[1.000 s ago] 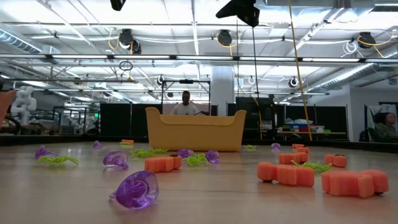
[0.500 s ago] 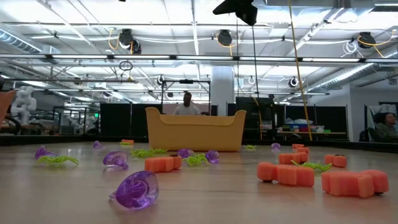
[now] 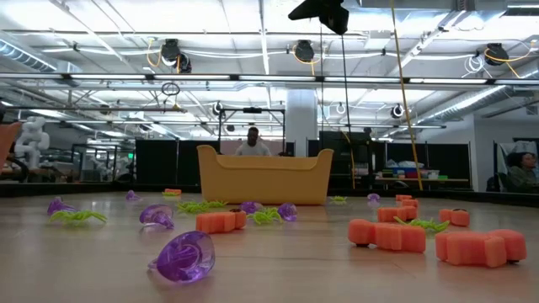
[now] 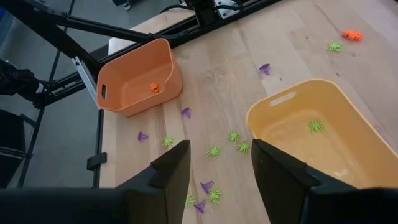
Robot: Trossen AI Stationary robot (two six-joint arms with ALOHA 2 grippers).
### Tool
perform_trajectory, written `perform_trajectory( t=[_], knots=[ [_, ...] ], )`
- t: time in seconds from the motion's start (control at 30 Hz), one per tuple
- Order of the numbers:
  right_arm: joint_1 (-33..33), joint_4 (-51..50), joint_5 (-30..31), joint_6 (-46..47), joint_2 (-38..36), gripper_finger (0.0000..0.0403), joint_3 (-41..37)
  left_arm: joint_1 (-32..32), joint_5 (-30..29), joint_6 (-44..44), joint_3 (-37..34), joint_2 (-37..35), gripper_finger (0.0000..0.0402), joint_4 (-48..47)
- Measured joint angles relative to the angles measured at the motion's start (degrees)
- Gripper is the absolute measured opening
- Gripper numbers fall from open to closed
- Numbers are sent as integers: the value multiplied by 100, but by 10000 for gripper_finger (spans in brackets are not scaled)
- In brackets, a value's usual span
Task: Sort Halloween decoration
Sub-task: Put the orange skeleton toy into the orange bin
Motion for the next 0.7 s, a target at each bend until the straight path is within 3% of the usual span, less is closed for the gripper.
perform_trajectory(
  t=[0.1, 0.33, 0.6, 0.7],
  knots=[
    [0, 1, 0, 0, 0, 157, 0, -340, -383, -413, 192, 37, 15, -113],
    [0, -4, 20, -4, 1, 157, 0, -1332, -1174, -770, 855, 153, 15, -1576],
    [-13, -7, 363, -45, 2, 157, 0, -2347, -1230, -1806, 1169, 286, 15, -3430],
    [-15, -7, 476, -37, 2, 157, 0, -2687, -1003, -2247, 1173, 419, 15, -4080]
  ],
)
